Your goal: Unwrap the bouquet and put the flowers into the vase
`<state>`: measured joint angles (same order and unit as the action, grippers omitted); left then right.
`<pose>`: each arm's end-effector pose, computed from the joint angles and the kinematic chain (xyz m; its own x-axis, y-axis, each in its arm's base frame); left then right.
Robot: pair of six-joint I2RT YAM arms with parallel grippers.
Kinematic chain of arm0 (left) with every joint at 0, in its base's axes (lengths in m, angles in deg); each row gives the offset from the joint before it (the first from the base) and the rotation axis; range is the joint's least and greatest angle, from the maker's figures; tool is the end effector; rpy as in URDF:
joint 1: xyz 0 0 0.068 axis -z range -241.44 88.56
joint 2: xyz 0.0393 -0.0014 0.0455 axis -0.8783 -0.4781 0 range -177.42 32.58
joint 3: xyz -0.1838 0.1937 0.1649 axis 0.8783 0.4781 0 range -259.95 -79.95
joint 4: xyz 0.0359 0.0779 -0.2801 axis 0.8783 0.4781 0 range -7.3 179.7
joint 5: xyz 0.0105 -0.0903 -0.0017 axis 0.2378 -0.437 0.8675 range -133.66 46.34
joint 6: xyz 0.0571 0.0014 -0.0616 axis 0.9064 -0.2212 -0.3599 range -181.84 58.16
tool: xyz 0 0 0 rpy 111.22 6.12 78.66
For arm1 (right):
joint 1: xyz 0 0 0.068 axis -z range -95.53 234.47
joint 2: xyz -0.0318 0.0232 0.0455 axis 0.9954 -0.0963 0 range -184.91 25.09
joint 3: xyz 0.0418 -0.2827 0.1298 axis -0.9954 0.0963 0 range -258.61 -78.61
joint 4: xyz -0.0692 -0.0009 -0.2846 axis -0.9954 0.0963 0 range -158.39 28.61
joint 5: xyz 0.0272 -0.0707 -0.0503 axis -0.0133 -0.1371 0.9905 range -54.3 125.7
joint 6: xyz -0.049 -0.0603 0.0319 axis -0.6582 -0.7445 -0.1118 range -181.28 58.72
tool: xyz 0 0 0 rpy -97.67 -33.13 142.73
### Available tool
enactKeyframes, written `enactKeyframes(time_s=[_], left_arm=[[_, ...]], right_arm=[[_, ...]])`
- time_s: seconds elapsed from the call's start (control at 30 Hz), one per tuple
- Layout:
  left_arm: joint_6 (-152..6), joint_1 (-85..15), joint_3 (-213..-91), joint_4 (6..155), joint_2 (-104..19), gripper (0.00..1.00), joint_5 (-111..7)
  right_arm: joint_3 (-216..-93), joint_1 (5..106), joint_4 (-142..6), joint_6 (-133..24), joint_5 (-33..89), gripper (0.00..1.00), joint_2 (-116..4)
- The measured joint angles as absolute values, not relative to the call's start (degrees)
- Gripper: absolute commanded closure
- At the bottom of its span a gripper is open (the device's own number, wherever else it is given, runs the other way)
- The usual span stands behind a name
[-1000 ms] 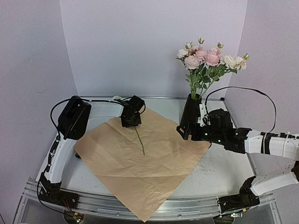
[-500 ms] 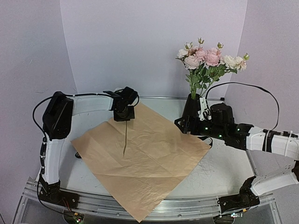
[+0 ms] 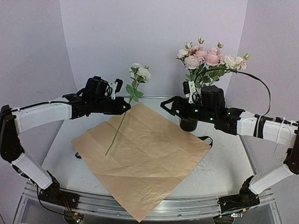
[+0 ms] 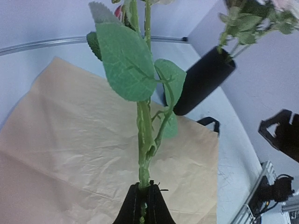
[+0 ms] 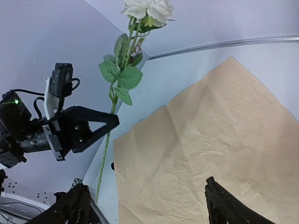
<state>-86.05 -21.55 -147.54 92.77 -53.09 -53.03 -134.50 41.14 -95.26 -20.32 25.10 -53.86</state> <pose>0.3064 -0.2719 0.3203 -0.6349 0.0033 -0.7726 0.5291 0.7306 -0.4316 0.2721 0.2753 0.3700 -0.4931 0.4205 -0.7616 -0.6419 0.4150 0.6447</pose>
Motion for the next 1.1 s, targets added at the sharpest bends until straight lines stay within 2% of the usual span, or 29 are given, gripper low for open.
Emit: enactKeyframes(time_s=[0.17,0.37,0.57,0.83,1.07,1.1], left_arm=[[-85.60,-18.21,-140.30,84.22,-46.43,1.00,-58.08],[-82.97,-14.80,-140.13,78.22,-43.27,1.00,-60.47],[-82.20,-14.48,-140.13,77.05,-42.77,1.00,-61.48],[-81.53,-14.16,-140.13,76.63,-42.77,1.00,-64.50],[-81.35,-13.74,-140.16,76.59,-42.77,1.00,-66.65],[-81.33,-13.74,-140.16,76.59,-42.77,1.00,-66.86]], right_arm=[[-135.62,39.12,-100.73,-17.04,22.92,0.36,-54.89],[-136.55,35.17,-107.00,-15.07,23.32,0.38,-57.54],[-139.92,33.07,-111.20,-14.64,23.10,0.45,-60.51],[-142.64,32.21,-113.42,-14.71,23.91,0.49,-61.50],[-143.37,32.03,-112.61,-14.65,25.92,0.59,-61.76],[-143.40,32.03,-112.58,-14.63,26.05,0.64,-61.76]])
